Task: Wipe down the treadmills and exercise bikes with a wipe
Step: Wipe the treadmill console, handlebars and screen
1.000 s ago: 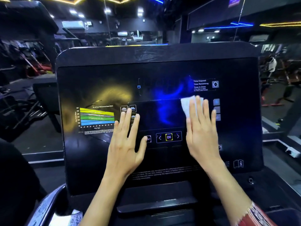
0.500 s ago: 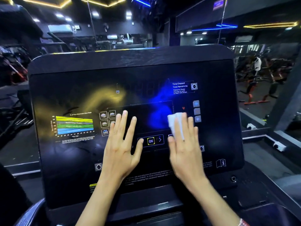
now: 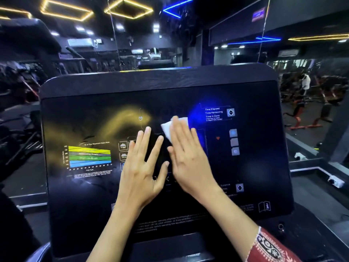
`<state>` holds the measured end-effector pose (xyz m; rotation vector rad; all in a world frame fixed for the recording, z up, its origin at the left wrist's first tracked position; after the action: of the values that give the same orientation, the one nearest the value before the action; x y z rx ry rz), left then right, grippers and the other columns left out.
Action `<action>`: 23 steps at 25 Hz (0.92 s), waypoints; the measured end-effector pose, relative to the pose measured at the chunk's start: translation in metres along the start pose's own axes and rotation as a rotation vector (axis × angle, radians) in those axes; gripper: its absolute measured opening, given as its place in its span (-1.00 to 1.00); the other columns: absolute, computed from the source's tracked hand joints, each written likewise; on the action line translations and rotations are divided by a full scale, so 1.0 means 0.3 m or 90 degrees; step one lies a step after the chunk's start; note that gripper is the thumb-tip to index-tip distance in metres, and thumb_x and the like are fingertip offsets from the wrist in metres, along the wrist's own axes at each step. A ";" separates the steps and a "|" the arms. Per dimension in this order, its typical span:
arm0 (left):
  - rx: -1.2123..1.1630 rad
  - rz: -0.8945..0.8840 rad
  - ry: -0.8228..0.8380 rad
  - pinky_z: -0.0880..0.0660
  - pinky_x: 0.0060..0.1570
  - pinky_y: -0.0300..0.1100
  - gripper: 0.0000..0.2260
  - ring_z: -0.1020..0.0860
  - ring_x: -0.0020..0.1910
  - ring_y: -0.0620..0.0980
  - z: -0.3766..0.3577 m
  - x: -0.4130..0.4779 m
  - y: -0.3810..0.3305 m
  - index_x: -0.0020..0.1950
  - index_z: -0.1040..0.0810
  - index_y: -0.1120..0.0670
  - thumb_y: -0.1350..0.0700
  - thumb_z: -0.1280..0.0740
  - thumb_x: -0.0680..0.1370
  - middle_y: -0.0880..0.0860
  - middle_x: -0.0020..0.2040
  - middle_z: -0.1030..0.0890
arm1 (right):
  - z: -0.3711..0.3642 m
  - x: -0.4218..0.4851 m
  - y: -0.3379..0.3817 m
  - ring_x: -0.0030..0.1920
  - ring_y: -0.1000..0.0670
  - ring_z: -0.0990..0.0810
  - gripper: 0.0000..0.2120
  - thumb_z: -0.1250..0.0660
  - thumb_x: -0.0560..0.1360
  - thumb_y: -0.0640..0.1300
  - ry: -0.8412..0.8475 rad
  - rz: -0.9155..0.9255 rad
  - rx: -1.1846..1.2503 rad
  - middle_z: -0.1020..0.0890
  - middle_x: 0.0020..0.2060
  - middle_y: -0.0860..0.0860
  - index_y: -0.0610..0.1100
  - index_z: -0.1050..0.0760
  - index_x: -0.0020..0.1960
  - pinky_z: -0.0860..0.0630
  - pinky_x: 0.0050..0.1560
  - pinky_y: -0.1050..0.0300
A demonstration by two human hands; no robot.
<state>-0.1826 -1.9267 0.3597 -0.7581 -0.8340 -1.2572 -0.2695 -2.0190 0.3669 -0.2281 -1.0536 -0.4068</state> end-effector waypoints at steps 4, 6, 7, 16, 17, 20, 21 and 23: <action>0.003 0.017 -0.014 0.02 0.48 -0.06 -0.48 -0.12 0.50 0.13 -0.002 0.046 0.010 0.44 -0.35 0.23 0.00 -0.19 0.53 0.24 0.48 -0.23 | -0.007 0.172 -0.064 0.46 -0.14 -0.27 -0.55 -0.07 0.59 -0.18 -0.030 0.043 -0.041 -0.34 0.45 -0.17 -0.29 -0.31 0.45 -0.11 0.44 -0.16; -0.001 0.015 -0.023 0.02 0.48 -0.05 -0.49 -0.11 0.50 0.14 -0.009 0.065 0.000 0.43 -0.36 0.22 0.00 -0.19 0.54 0.25 0.48 -0.24 | 0.034 0.201 -0.184 0.47 -0.17 -0.25 -0.54 -0.06 0.58 -0.22 -0.073 -0.085 -0.073 -0.31 0.46 -0.17 -0.28 -0.27 0.47 -0.11 0.43 -0.20; -0.001 0.012 -0.027 0.02 0.47 -0.04 -0.49 -0.12 0.50 0.14 -0.013 0.073 -0.007 0.43 -0.36 0.23 0.00 -0.19 0.54 0.26 0.48 -0.24 | 0.052 0.176 -0.219 0.47 -0.19 -0.24 -0.53 -0.04 0.58 -0.23 -0.092 -0.142 -0.093 -0.30 0.46 -0.19 -0.30 -0.25 0.47 -0.14 0.42 -0.23; -0.003 -0.036 -0.032 0.02 0.47 -0.05 -0.49 -0.19 0.46 0.17 -0.110 0.182 -0.146 0.40 -0.39 0.27 0.00 -0.19 0.53 0.27 0.45 -0.29 | 0.120 0.130 -0.423 0.45 -0.18 -0.28 -0.51 -0.13 0.54 -0.25 -0.070 -0.082 -0.125 -0.33 0.45 -0.19 -0.30 -0.29 0.45 -0.19 0.41 -0.24; -0.004 -0.047 -0.030 0.00 0.46 -0.04 -0.49 -0.19 0.46 0.18 -0.123 0.193 -0.167 0.39 -0.40 0.28 0.01 -0.19 0.53 0.27 0.45 -0.30 | 0.150 0.122 -0.491 0.45 -0.21 -0.28 -0.51 -0.10 0.54 -0.25 -0.083 -0.148 -0.145 -0.32 0.45 -0.20 -0.32 -0.28 0.46 -0.21 0.40 -0.29; -0.006 -0.070 -0.028 -0.02 0.46 -0.03 -0.50 -0.21 0.45 0.18 -0.160 0.216 -0.227 0.38 -0.41 0.28 0.01 -0.19 0.52 0.27 0.44 -0.31 | 0.169 0.042 -0.516 0.48 -0.23 -0.21 -0.51 0.00 0.58 -0.20 -0.112 -0.255 -0.127 -0.26 0.47 -0.23 -0.35 -0.21 0.48 -0.17 0.42 -0.28; -0.007 -0.074 -0.029 -0.02 0.46 -0.03 -0.50 -0.21 0.45 0.18 -0.169 0.222 -0.241 0.38 -0.41 0.28 0.01 -0.19 0.52 0.27 0.44 -0.31 | 0.149 0.030 -0.469 0.49 -0.20 -0.19 -0.51 0.00 0.59 -0.18 -0.098 -0.221 -0.095 -0.25 0.48 -0.21 -0.34 -0.20 0.48 -0.12 0.44 -0.22; 0.000 -0.079 -0.033 -0.05 0.44 -0.02 -0.50 -0.22 0.44 0.18 -0.178 0.228 -0.260 0.38 -0.42 0.27 0.01 -0.19 0.52 0.27 0.43 -0.32 | 0.115 0.060 -0.389 0.49 -0.14 -0.19 -0.52 -0.02 0.59 -0.18 -0.057 -0.086 -0.036 -0.27 0.48 -0.18 -0.32 -0.23 0.47 -0.05 0.46 -0.12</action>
<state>-0.2461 -2.0182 0.3947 -0.7502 -0.9345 -1.3532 -0.3393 -2.1153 0.3979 -0.2270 -1.1498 -0.5531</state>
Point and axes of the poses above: each hand's wrist, its own x-axis towards the middle knuckle, its own z-axis out of the back of the hand, y = z × x, the point moved 3 cm from there along x, towards the middle knuckle
